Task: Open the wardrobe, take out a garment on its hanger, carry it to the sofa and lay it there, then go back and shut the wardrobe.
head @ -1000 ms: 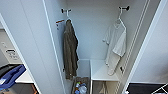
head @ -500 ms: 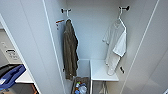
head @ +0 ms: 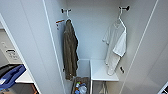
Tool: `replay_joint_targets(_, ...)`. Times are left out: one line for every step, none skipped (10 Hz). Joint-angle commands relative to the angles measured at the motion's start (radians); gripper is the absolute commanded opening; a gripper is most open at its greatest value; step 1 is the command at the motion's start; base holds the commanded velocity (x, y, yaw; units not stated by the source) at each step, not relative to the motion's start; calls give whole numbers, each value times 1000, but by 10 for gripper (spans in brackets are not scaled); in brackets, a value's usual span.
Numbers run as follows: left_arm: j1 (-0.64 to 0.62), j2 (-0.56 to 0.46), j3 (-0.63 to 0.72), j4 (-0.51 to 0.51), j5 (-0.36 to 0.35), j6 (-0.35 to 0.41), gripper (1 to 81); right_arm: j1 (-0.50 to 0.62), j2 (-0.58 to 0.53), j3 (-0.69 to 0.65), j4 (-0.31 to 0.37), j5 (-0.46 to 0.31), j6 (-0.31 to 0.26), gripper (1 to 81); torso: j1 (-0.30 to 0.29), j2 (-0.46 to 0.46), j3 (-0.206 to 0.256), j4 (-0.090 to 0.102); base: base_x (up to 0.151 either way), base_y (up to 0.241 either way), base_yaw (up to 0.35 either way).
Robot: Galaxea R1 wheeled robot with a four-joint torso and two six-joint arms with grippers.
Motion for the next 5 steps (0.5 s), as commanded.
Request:
replay_joint_targets(-15, -7, -5, 14, 36, 9, 811, 41, -89, 31, 189, 66, -1, 811, 0, 0, 0, 0, 0, 0, 0)
replay_joint_targets(-17, -6, -5, 14, 36, 9, 811, 15, -115, 31, 241, 123, -1, 811, 0, 0, 0, 0, 0, 0, 0)
replay_joint_targets(-17, -7, -6, 14, 36, 9, 811, -14, -132, 36, 270, 154, -1, 811, 0, 0, 0, 0, 0, 0, 0)
replay_joint_targets(-17, -7, -6, 14, 36, 9, 811, -56, -151, 43, 301, 177, -1, 811, 0, 0, 0, 0, 0, 0, 0)
replay_joint_targets(-17, -7, -6, 14, 37, 9, 811, -101, -164, 57, 322, 207, -1, 811, 0, 0, 0, 0, 0, 0, 0)
